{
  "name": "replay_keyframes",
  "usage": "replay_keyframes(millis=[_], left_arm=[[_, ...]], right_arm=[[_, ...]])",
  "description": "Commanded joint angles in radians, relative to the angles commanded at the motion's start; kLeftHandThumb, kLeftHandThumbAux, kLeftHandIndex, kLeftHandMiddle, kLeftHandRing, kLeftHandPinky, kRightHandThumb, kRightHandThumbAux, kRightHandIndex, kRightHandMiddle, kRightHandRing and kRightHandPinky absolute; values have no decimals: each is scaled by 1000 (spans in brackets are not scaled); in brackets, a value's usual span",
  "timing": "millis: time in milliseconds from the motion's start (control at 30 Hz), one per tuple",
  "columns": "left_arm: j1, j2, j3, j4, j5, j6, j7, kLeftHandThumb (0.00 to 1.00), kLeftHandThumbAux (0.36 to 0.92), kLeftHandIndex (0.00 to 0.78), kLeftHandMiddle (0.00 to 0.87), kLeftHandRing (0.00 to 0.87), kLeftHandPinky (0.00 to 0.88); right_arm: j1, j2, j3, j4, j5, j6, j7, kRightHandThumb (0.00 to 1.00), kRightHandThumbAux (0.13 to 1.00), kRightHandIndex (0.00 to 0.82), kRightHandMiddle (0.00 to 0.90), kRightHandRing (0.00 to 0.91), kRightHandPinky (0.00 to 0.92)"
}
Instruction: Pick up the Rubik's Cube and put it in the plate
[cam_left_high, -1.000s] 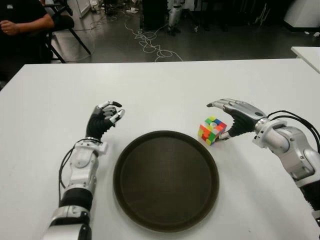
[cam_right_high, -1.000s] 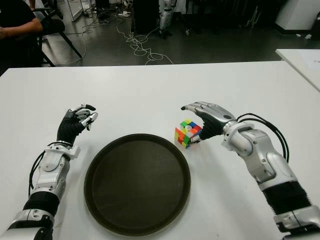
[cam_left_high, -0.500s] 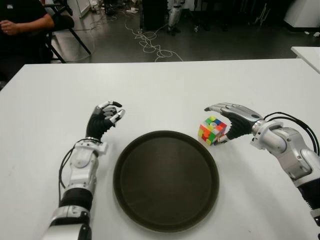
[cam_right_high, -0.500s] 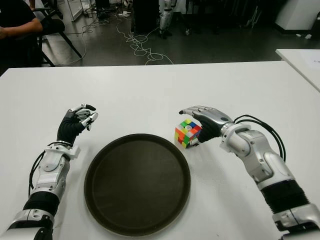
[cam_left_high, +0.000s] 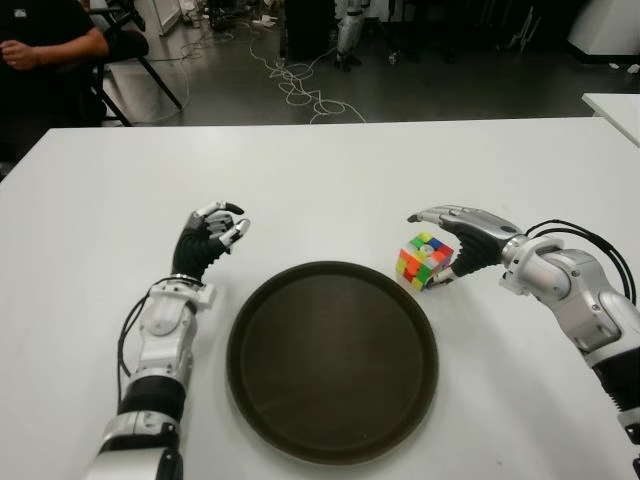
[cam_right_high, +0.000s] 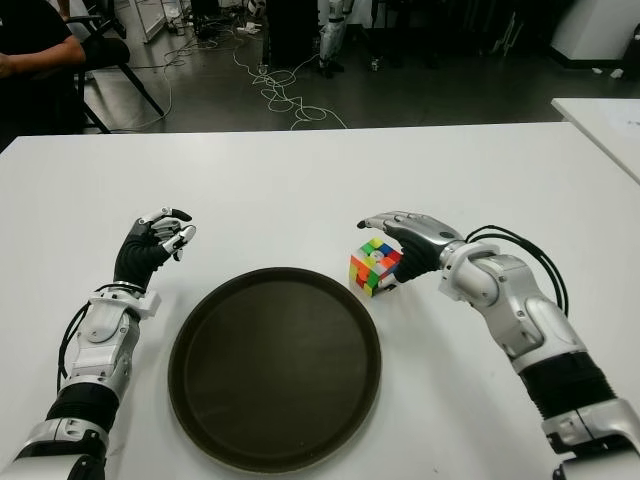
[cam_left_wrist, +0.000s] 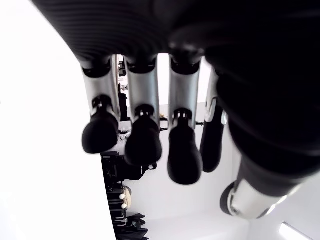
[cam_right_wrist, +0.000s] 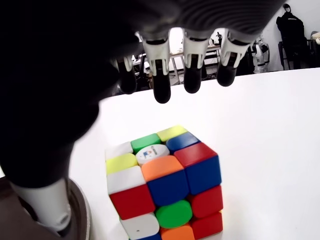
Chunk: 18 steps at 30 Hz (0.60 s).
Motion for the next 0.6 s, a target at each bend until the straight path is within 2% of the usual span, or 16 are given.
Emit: replay_keyframes(millis=[400,600], left_arm=[[-1,-1,1,-1,-6,-1,-10,687,718,434,757,760,733],[1,-2,1,-5,-3,-5,-5,688,717,434,761,765,739]], right_arm=[[-18,4,17,47,14,-36,8,0,730,101,111,97,81],[-21,9,22,54,15,-27,17,0,735,105,109,95,72]])
